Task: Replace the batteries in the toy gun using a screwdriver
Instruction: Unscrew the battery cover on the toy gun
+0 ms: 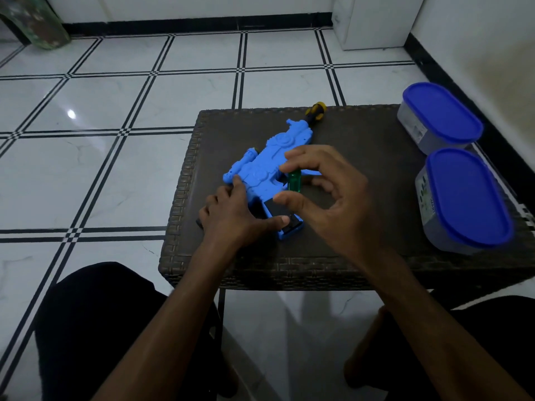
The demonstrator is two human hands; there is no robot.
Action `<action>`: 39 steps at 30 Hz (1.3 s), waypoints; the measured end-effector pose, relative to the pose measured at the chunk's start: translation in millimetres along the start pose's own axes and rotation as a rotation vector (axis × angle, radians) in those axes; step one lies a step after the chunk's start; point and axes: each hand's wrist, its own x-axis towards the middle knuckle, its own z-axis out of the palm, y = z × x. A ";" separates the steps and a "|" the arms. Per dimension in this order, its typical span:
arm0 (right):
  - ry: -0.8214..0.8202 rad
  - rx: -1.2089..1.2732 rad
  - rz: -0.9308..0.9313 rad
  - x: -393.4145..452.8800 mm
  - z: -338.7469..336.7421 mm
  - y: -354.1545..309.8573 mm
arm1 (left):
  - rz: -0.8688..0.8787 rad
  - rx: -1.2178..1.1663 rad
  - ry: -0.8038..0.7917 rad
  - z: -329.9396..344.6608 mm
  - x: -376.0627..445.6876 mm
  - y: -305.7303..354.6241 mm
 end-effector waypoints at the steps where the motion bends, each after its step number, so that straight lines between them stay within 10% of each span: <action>1: 0.005 -0.029 -0.016 3.2 -0.5 0.6 | -0.003 -0.003 -0.007 0.0 0.2 -0.2; 39: -0.085 0.008 0.038 3.2 -6.6 -3.0 | -0.022 -0.013 -0.031 -1.5 5.5 -1.1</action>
